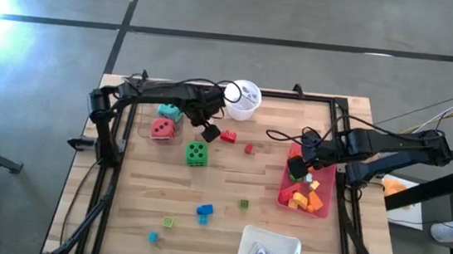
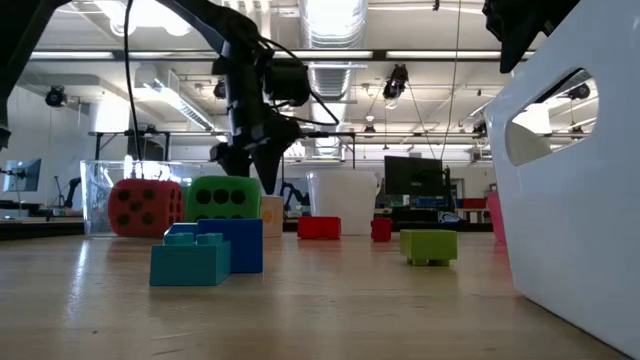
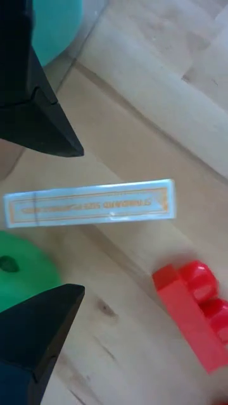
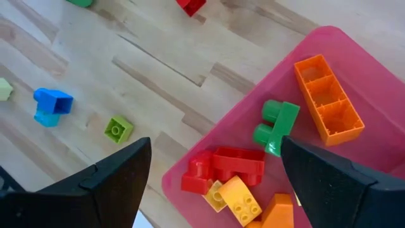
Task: Pick & Place Toys
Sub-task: Put the orange deck of cards into the white bin
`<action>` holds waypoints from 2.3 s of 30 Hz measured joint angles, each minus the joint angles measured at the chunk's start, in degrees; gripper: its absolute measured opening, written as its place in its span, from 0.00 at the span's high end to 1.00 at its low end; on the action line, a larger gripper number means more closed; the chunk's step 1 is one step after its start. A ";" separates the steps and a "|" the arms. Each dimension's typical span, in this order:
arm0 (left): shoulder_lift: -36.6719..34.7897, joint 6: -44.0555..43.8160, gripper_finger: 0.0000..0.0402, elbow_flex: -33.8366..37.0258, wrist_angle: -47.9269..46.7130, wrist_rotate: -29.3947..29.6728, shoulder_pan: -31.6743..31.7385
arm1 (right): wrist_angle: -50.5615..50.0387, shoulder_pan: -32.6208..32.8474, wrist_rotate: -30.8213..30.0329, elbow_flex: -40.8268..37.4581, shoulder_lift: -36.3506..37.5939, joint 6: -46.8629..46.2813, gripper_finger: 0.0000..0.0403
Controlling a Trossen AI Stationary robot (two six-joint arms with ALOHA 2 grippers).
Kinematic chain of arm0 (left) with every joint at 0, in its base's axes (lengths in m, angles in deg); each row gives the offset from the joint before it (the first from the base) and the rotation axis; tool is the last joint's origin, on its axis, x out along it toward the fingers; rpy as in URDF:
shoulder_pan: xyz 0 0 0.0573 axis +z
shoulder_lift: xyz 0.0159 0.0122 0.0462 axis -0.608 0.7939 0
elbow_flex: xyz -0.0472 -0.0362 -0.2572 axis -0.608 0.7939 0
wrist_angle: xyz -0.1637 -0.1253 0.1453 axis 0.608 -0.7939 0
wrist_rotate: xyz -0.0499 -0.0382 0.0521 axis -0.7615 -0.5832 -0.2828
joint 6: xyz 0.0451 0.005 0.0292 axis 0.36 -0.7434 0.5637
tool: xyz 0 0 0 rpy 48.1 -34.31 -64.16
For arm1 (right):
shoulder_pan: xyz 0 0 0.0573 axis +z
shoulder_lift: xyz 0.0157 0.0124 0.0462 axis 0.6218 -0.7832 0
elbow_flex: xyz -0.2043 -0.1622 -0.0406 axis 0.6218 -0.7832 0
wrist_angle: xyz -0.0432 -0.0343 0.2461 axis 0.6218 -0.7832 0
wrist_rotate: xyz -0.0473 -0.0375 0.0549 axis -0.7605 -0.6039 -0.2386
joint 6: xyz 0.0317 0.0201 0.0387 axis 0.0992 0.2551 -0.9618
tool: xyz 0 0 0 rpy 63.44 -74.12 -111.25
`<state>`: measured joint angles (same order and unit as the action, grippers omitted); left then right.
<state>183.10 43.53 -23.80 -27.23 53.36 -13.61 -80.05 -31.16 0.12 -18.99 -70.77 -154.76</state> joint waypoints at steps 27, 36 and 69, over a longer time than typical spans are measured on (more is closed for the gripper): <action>0.02 -5.65 0.68 7.21 5.90 0.83 0.00 | 1.51 0.00 -0.09 0.00 0.00 0.02 0.15; 0.00 -5.60 0.84 7.21 7.50 0.83 0.00 | 1.62 0.00 -0.11 0.00 0.00 0.04 0.15; -21.75 -15.13 0.84 2.82 20.87 -20.25 -19.21 | 39.50 -0.02 5.32 0.02 0.11 12.51 0.15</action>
<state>161.35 28.40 -20.98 -6.36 33.12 -32.82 -40.54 -31.18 5.45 -18.96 -70.66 -142.25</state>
